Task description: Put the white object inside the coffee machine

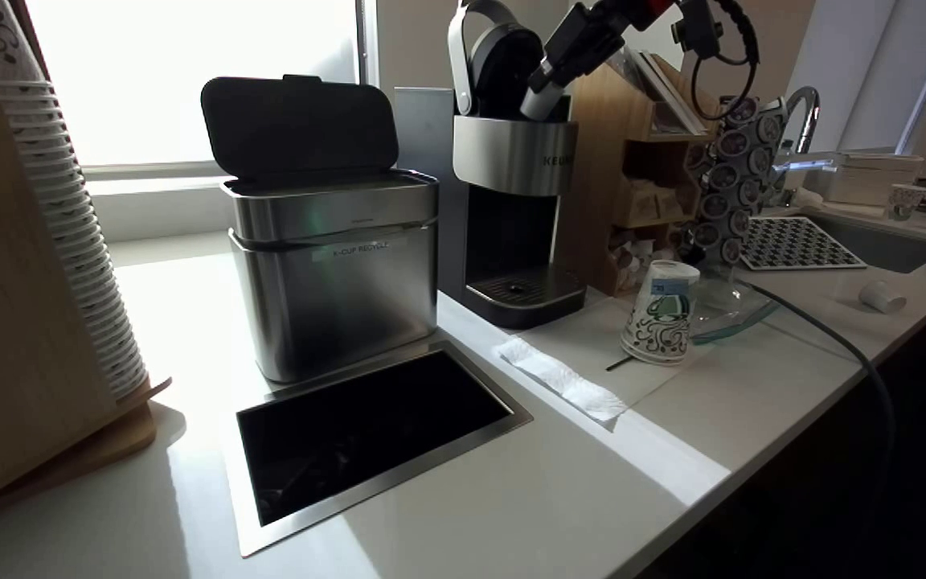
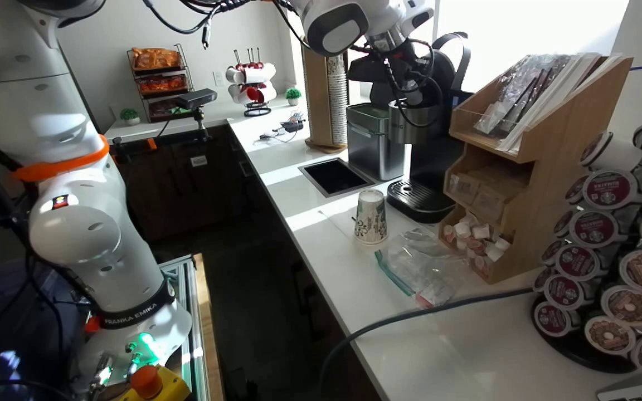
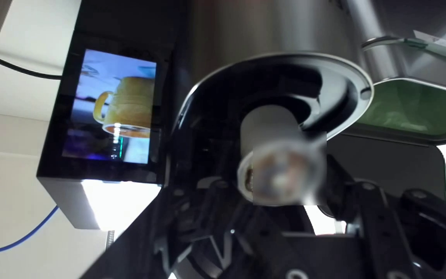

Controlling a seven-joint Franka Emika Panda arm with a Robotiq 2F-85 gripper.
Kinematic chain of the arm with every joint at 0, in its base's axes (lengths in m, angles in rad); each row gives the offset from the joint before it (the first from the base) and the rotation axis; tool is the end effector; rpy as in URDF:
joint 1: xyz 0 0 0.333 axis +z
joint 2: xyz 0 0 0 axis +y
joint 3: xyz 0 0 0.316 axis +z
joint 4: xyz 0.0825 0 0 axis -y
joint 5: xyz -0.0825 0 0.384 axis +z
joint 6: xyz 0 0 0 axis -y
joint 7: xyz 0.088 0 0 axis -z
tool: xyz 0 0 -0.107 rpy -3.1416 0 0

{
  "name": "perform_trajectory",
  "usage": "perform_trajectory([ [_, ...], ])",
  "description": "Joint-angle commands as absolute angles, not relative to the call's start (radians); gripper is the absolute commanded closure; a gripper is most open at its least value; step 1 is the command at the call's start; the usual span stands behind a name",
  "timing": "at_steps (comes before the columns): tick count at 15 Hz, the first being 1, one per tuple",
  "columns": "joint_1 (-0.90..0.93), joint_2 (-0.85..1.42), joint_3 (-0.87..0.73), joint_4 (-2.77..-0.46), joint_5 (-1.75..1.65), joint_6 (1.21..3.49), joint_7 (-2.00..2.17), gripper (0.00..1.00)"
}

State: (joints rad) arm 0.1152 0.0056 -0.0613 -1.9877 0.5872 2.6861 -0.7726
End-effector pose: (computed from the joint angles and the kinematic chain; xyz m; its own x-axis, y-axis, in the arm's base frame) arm 0.6023 0.0148 0.5353 0.6523 0.2606 0.7118 0.3817 -0.9242 -0.0115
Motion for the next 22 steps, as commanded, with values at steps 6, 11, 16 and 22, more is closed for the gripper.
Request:
perform_trajectory([
  [6,0.116,0.018,-0.060,-1.985,0.545,2.689,-0.773,0.71],
  [11,0.116,0.016,-0.060,-1.989,0.481,2.682,-0.755,0.71],
  [16,0.117,0.018,-0.059,-1.991,0.445,2.679,-0.743,0.71],
  [22,0.118,0.024,-0.059,-1.992,0.424,2.685,-0.733,0.01],
])
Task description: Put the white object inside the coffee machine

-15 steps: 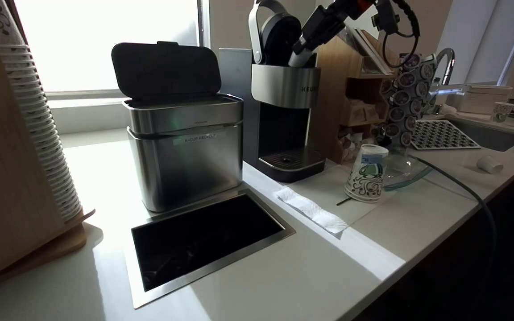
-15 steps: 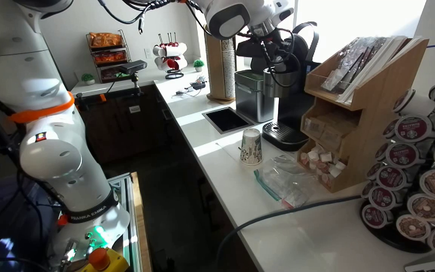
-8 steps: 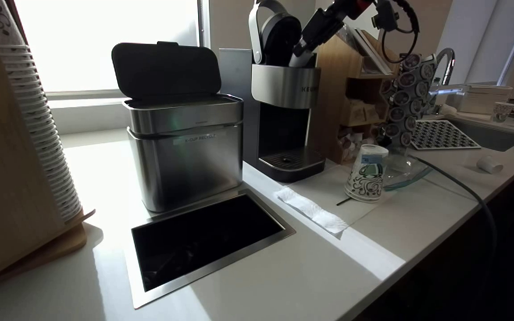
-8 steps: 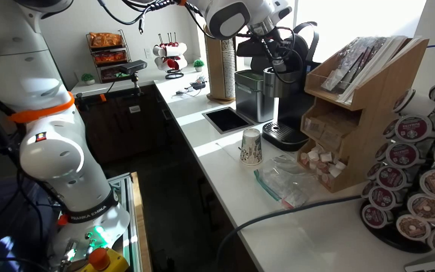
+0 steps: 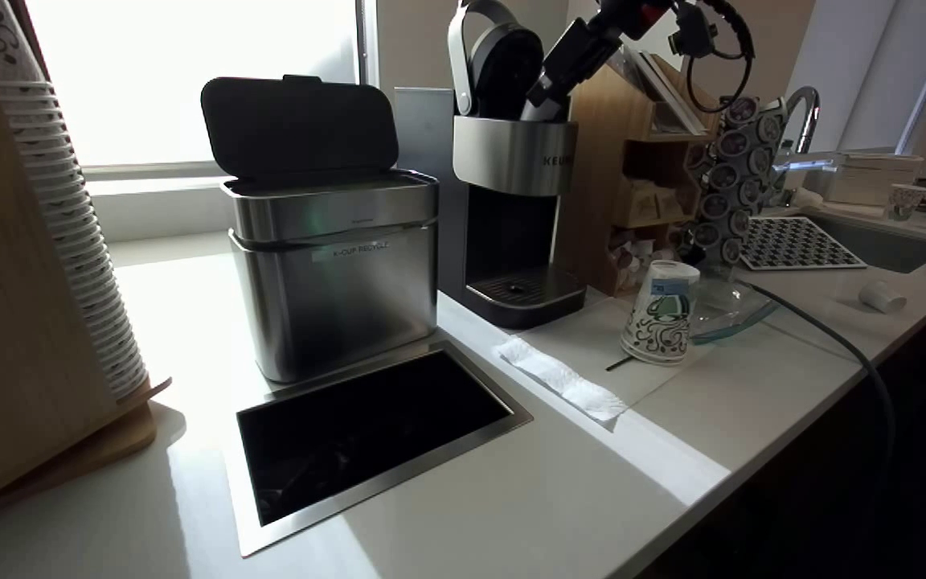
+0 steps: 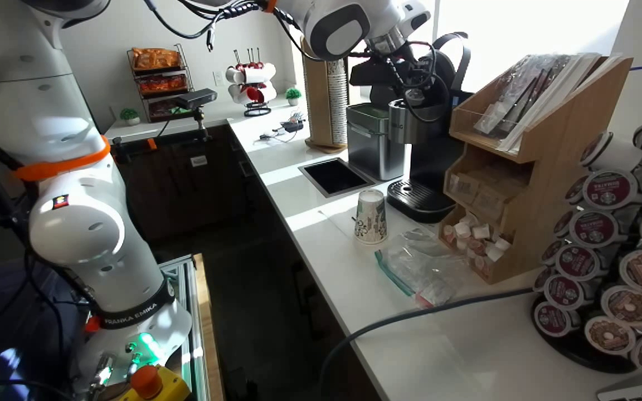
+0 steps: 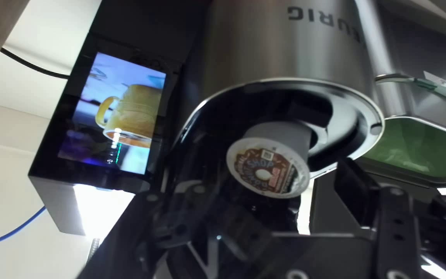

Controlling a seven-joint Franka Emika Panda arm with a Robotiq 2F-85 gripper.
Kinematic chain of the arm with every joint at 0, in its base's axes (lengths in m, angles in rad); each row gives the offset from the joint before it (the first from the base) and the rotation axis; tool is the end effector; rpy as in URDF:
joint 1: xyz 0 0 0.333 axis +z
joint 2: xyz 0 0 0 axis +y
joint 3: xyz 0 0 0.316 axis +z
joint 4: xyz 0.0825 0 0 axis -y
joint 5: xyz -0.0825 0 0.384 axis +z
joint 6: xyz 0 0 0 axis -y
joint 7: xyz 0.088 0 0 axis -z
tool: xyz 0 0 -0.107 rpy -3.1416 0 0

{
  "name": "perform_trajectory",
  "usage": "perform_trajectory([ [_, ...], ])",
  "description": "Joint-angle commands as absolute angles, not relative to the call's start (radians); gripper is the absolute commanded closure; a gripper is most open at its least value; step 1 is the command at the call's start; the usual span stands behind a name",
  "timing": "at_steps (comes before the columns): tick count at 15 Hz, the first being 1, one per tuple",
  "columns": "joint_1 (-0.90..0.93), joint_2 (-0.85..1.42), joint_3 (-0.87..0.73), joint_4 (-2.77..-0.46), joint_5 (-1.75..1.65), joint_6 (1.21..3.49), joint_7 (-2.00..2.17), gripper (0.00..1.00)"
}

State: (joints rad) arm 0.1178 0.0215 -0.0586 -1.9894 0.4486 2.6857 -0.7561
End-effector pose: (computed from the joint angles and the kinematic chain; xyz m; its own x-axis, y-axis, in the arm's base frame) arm 0.6058 0.0223 0.5268 0.6462 0.3746 0.6648 0.4293 -0.8988 0.0892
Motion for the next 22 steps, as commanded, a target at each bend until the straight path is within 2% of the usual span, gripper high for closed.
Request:
perform_trajectory([
  [1,0.119,0.024,-0.059,-1.992,0.424,2.685,-0.732,0.00],
  [9,0.118,0.012,-0.058,-1.999,0.443,2.682,-0.742,0.00],
  [10,0.119,0.010,-0.057,-1.997,0.450,2.678,-0.744,0.25],
  [11,0.120,0.006,-0.056,-1.997,0.458,2.677,-0.749,0.27],
  [12,0.120,0.003,-0.055,-1.998,0.465,2.678,-0.753,0.34],
  [14,0.121,-0.002,-0.052,-1.997,0.476,2.674,-0.757,0.51],
  [20,0.121,-0.012,-0.045,-2.000,0.495,2.675,-0.764,0.96],
  [21,0.122,-0.013,-0.043,-2.000,0.500,2.675,-0.765,1.00],
  [22,0.122,-0.014,-0.042,-2.000,0.505,2.673,-0.766,1.00],
])
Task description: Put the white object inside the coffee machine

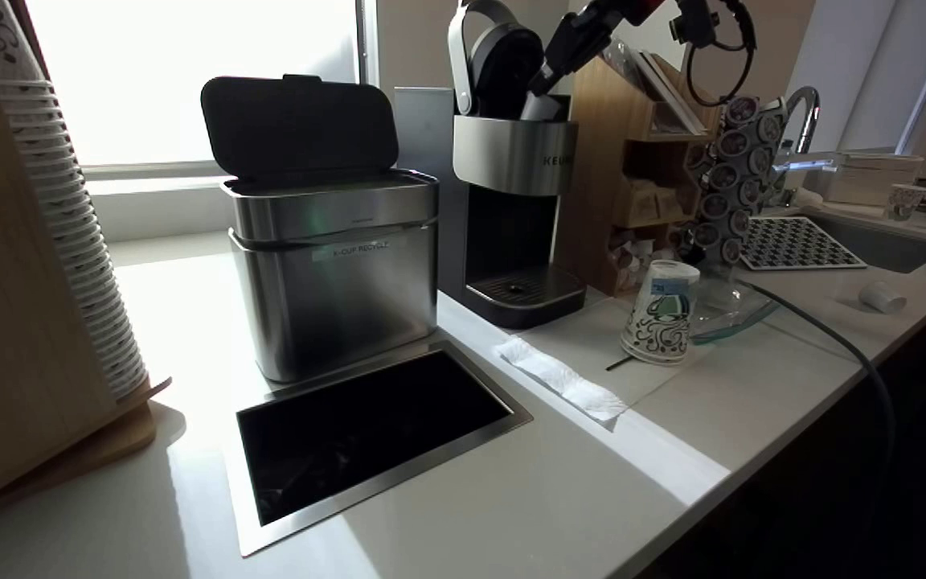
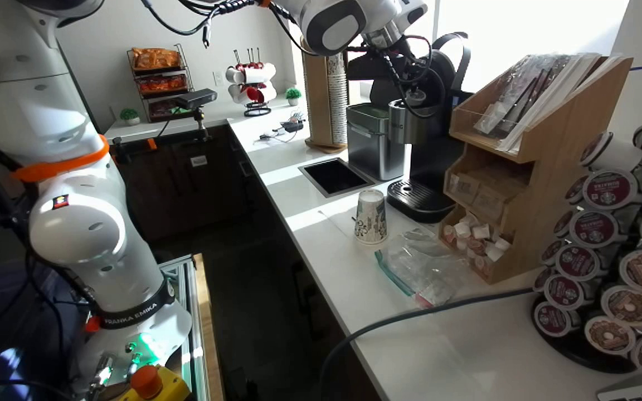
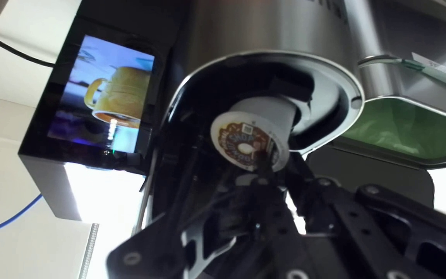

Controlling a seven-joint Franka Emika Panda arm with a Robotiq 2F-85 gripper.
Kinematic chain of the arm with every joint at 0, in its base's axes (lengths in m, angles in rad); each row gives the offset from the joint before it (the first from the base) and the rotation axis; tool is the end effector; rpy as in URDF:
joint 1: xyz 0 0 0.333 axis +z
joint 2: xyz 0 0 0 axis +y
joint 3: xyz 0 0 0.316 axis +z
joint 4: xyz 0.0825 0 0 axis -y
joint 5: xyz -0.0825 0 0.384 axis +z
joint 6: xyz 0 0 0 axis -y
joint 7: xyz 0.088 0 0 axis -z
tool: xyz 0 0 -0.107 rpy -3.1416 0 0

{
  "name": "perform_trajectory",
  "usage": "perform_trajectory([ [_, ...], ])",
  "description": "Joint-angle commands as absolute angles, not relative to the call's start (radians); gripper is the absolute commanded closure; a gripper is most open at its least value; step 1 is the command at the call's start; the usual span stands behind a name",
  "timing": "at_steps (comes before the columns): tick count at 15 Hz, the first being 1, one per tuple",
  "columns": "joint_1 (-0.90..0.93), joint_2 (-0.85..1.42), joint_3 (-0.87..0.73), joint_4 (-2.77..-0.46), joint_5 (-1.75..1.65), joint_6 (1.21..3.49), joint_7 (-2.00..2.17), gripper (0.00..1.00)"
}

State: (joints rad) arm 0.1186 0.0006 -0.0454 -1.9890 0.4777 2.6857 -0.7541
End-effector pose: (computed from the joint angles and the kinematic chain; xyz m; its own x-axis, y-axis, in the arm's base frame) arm 0.6012 0.0294 0.5392 0.6333 0.3544 0.6880 0.4281 -0.9010 0.0700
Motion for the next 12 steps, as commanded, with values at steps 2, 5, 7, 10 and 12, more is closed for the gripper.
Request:
perform_trajectory([
  [2,0.123,-0.016,-0.040,-2.001,0.511,2.673,-0.768,1.00],
  [5,0.123,-0.014,-0.039,-2.002,0.513,2.673,-0.767,0.99],
  [7,0.124,-0.015,-0.038,-2.005,0.515,2.678,-0.770,0.99],
  [10,0.127,-0.020,-0.034,-2.021,0.502,2.716,-0.800,0.99],
  [12,0.129,-0.022,-0.031,-2.025,0.502,2.733,-0.830,0.99],
])
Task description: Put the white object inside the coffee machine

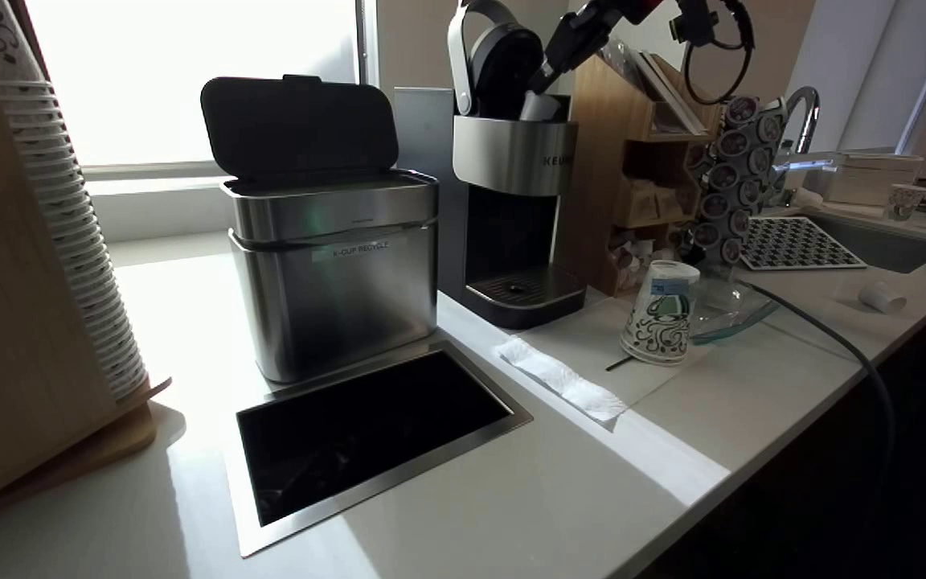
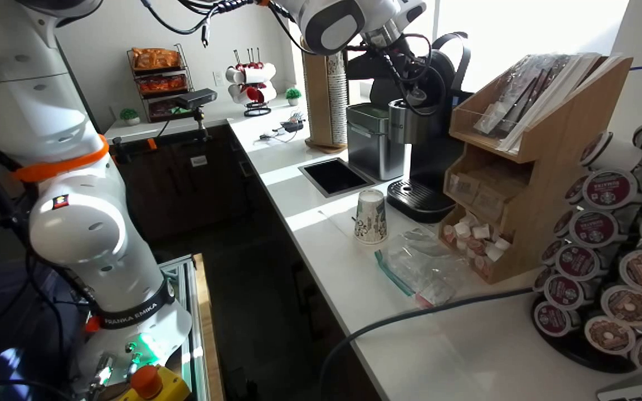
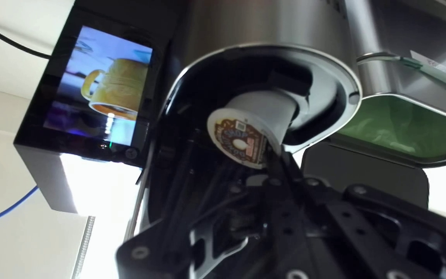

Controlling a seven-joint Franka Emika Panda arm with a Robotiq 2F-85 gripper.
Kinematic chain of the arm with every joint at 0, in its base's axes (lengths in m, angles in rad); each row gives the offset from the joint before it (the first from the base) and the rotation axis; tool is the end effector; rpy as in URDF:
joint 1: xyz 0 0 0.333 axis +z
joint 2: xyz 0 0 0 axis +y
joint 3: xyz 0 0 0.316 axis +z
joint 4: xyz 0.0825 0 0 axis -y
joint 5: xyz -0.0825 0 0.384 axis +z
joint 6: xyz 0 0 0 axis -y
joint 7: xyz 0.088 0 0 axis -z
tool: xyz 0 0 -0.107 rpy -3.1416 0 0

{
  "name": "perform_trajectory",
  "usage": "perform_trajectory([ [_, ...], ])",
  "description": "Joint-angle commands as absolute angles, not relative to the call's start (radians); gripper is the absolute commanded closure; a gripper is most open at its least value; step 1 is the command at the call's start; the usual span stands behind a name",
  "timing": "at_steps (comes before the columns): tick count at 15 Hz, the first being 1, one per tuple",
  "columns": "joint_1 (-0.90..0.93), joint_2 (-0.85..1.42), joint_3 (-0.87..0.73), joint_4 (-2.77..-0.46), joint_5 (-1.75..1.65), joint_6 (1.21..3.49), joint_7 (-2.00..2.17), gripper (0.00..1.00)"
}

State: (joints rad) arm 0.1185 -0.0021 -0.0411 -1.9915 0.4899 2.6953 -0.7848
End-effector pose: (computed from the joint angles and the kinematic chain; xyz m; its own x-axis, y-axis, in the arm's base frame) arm 0.6004 0.0309 0.5405 0.6162 0.3720 0.6942 0.4424 -0.8927 0.0857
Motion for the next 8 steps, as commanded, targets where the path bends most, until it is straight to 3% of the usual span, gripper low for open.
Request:
perform_trajectory([
  [1,0.130,-0.024,-0.028,-2.030,0.503,2.746,-0.849,0.99],
  [8,0.133,-0.046,-0.002,-2.078,0.504,2.827,-0.979,0.99],
])
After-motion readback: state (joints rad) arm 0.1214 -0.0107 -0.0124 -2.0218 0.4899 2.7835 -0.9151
